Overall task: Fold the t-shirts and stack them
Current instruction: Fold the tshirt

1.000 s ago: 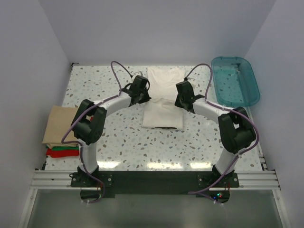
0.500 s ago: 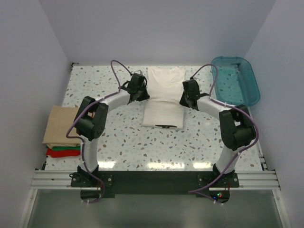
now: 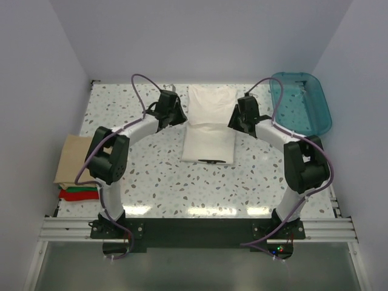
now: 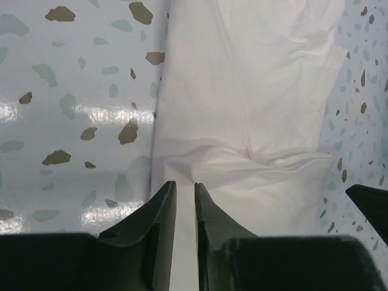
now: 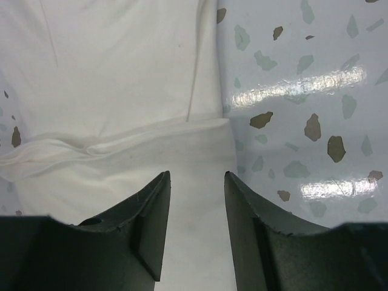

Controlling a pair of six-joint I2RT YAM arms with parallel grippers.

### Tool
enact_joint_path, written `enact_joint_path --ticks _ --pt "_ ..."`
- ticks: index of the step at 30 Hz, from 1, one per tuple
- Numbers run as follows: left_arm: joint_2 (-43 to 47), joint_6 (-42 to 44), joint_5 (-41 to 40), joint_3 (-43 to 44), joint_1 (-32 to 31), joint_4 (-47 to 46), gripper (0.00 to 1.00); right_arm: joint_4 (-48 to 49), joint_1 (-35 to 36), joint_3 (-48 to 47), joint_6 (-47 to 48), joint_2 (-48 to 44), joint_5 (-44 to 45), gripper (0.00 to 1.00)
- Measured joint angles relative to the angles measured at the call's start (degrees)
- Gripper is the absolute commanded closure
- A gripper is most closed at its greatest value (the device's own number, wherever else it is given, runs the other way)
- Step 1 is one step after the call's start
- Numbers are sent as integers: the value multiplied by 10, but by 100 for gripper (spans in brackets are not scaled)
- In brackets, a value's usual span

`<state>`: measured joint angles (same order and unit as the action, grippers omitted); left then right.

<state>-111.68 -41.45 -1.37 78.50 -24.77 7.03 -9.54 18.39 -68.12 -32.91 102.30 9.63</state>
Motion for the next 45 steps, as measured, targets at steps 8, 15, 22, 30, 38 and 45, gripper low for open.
enact_joint_path --ticks 8,15,22,30,38,45 --pt "6 1 7 -3 -36 0 99 1 12 8 5 -2 -23 59" --pt "-60 5 9 61 -39 7 99 -8 14 -53 16 72 -35 60" --pt "-133 7 9 118 -18 12 97 -35 10 -141 27 139 -40 60" --pt "-169 8 12 139 10 12 96 -54 -3 -174 35 170 -47 59" --pt "-166 31 17 140 17 7 70 -72 -10 -187 43 173 -49 57" --pt "-102 52 16 120 26 -3 60 -86 -12 -193 54 144 -46 56"
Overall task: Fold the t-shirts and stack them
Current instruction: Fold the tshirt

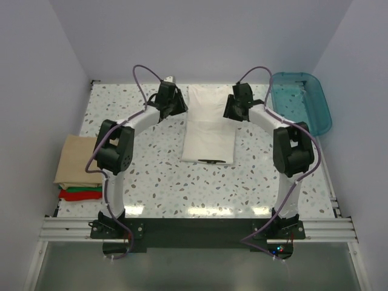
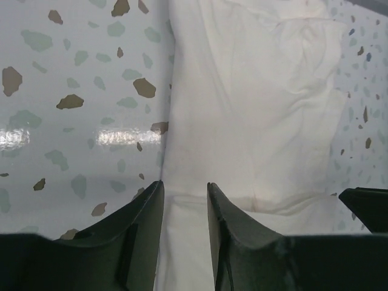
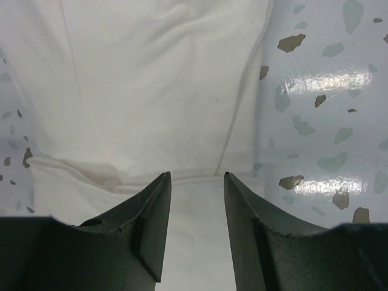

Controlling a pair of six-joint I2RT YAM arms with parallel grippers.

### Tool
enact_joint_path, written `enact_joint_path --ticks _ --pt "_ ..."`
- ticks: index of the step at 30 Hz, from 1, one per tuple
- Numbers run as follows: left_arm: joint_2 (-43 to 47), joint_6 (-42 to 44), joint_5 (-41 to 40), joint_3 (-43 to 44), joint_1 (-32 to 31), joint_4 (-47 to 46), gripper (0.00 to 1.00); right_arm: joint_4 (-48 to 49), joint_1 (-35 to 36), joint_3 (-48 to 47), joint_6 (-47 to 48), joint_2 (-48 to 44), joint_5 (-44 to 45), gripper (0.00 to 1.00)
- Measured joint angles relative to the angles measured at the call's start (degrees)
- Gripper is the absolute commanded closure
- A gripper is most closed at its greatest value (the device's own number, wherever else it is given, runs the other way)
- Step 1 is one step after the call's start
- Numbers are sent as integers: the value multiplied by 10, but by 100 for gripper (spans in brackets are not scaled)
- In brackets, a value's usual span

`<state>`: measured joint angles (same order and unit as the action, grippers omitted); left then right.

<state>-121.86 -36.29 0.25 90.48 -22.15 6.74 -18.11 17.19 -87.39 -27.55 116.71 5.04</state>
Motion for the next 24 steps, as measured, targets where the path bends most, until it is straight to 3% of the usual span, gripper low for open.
enact_joint_path --ticks 10,16,24 --pt "77 4 0 -63 -35 -39 84 12 30 63 0 -88 1 56" --pt "49 4 4 -68 -61 -57 87 12 63 66 2 -63 -1 56" --pt "-16 3 -14 -67 -56 -56 90 -5 52 21 7 13 0 55"
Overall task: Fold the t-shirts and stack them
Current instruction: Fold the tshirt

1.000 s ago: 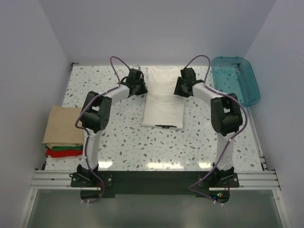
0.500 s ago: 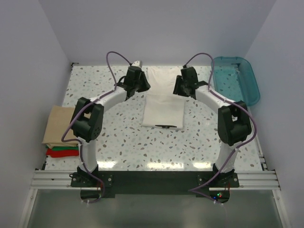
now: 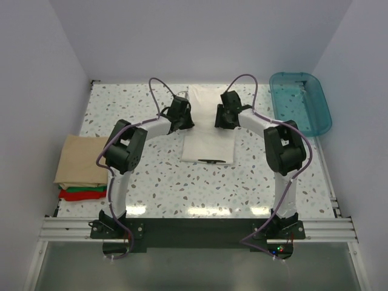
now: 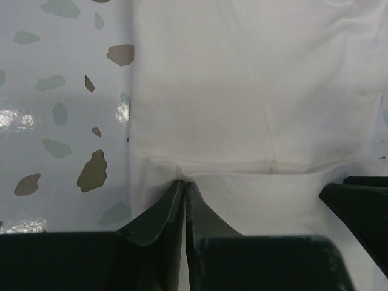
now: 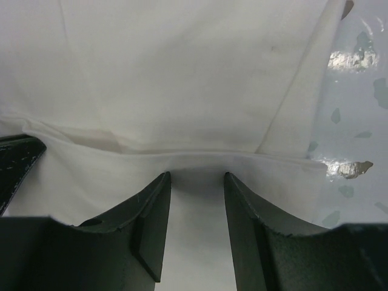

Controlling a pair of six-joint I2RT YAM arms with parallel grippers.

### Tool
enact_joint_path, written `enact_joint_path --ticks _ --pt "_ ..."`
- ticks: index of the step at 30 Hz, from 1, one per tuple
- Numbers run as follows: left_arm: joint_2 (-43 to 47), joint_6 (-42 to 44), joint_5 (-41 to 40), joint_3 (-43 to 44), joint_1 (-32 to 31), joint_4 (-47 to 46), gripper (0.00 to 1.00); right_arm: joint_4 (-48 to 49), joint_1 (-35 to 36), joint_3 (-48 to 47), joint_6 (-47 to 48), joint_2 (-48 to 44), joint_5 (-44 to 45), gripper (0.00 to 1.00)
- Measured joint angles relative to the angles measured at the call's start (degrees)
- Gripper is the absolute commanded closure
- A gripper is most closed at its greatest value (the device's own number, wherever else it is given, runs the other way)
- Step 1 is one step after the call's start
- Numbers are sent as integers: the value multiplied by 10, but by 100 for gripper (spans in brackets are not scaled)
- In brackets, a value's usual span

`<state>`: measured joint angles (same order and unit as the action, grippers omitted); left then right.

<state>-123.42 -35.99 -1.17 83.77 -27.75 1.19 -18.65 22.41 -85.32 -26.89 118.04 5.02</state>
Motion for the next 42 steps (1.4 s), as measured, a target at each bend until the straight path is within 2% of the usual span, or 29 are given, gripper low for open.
enact_joint_path --ticks 10,15,29,32,35,38,42 --pt "-10 -26 -23 0 1 -3 91 -13 -16 -27 9 27 4 53" --pt "-7 -41 -33 -7 0 -6 99 -13 -15 -27 10 27 4 52" --pt "40 -80 -64 -79 0 -13 99 18 -14 -1 11 22 2 50" --pt "49 -84 -65 -92 0 -17 96 23 -12 3 12 20 2 49" --pt "51 -84 -65 -97 0 -20 85 24 -12 4 14 20 2 46" --pt "55 -84 -62 -97 0 -19 79 16 -12 -3 16 20 1 42" --pt "75 -79 -54 -114 8 -7 64 -6 -14 -15 21 19 -1 37"
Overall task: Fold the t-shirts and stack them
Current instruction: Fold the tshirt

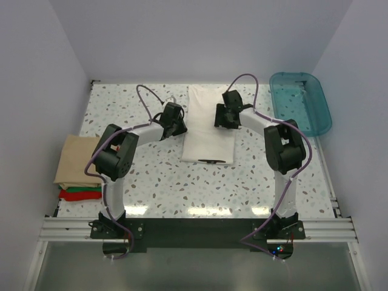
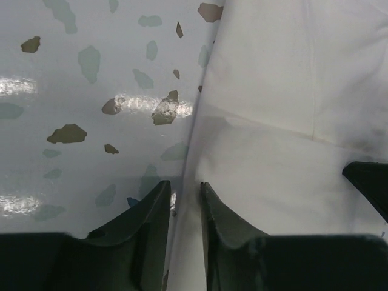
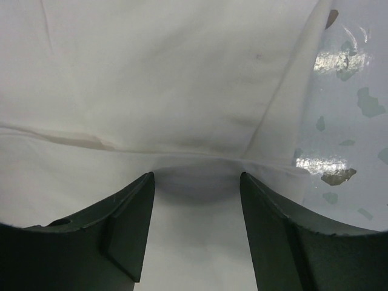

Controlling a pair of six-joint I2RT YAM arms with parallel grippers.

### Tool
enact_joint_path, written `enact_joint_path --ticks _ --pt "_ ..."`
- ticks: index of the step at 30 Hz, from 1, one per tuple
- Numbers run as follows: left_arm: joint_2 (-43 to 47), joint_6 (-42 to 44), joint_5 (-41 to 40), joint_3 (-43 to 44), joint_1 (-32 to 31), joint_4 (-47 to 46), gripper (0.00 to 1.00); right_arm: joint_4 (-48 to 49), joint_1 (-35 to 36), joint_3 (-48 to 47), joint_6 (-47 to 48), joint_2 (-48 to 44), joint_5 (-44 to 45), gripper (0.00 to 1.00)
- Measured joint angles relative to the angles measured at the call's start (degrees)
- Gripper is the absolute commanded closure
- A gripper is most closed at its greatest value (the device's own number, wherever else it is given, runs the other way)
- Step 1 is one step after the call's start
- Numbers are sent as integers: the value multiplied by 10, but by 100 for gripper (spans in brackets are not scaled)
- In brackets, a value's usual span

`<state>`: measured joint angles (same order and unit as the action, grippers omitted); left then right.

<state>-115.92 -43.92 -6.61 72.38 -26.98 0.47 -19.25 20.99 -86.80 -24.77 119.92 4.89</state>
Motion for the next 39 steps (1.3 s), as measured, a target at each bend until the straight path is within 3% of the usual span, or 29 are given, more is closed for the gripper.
enact_joint_path --ticks 6,10,17,23,31,39 --pt "69 2 13 -32 17 21 53 -42 -10 -3 2 -30 -3 34" --pt "144 0 34 -87 19 17 50 -51 -19 28 -8 -108 -4 35" --pt "234 0 65 -202 18 19 47 -37 -23 179 -47 -287 -30 36" --pt "287 0 89 -272 18 20 46 -27 -23 314 -74 -342 -69 37" --pt "304 -2 135 -319 18 -11 46 17 -22 445 -115 -395 -115 40" --pt "285 -15 171 -339 15 -61 46 69 -21 494 -152 -397 -137 42"
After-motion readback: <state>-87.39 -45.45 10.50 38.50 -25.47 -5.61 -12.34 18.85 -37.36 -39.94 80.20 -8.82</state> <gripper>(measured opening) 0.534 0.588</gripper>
